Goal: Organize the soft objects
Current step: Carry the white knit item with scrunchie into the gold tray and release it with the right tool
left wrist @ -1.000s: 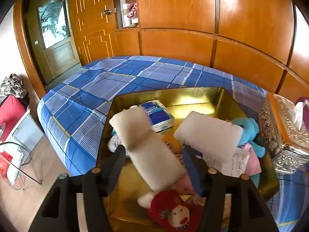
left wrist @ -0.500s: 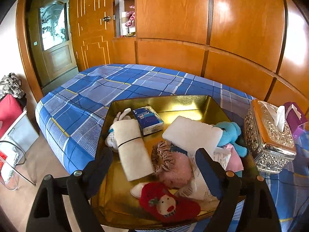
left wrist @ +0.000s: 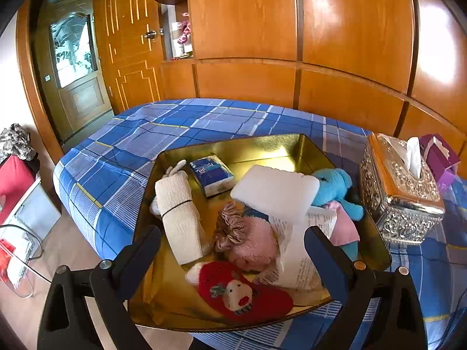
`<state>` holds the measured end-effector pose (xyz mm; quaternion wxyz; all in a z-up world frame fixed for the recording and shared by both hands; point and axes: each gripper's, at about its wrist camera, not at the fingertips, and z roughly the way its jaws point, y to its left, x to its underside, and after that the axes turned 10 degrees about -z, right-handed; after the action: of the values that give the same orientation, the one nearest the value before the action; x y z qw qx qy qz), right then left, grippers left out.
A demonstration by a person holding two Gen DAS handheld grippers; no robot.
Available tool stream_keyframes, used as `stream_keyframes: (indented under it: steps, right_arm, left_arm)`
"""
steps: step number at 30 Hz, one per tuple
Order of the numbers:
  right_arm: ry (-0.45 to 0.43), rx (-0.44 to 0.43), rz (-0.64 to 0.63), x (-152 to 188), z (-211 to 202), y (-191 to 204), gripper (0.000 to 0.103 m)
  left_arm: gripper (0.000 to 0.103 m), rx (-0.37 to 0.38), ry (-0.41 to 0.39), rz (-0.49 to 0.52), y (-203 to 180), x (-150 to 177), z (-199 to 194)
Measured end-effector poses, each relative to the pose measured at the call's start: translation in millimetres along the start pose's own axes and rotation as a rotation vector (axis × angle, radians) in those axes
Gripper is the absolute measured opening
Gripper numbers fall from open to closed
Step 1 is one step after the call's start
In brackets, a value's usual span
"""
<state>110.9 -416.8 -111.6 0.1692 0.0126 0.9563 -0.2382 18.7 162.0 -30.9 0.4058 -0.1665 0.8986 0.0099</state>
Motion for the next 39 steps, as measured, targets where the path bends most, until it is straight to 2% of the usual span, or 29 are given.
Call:
stream_keyframes:
  steps: [5,13,18,23,27,32,35,39]
  right_arm:
    - [0.002,-0.021,0.028,-0.5,1.3,-3.9,0.026]
    - [0.06,-0.144,0.2,-3.7,9.0,-27.1,0.024]
    - [0.084,-0.212,0.264,-23.3,5.3,-31.5,0.024]
    - [-0.003,-0.224,0.231,-72.4,-35.3,-28.8,0.024]
    - [-0.118,-0.231,0.182,-119.9,-92.6,-19.8,0.024]
    - [-0.29,-0.321,0.065,-172.3,-177.4,24.2,0.024]
    - [-0.377,-0.379,-0.071,-189.1,-227.2,79.2,0.025]
    - [-0.417,-0.484,-0.225,-195.7,-265.9,158.0,0.025]
  left_arm:
    - [0.099,0.006,0.011,0.03,-8.3,4.2,1.1]
    - [0.099,0.029,0.027,0.077,-18.8,8.8,0.7]
    - [0.1,0.039,0.042,0.094,-21.2,11.8,1.7]
    - [0.103,0.027,0.035,0.095,-19.7,12.2,2.7]
    - [0.103,0.014,0.026,0.086,-14.0,11.9,4.1]
    - [0.103,0.029,0.001,0.035,-1.0,6.2,0.9]
    - [0.103,0.032,-0.026,-0.004,9.2,0.5,-4.0]
    - [0.103,0.011,-0.055,-0.039,23.4,-4.7,-10.9]
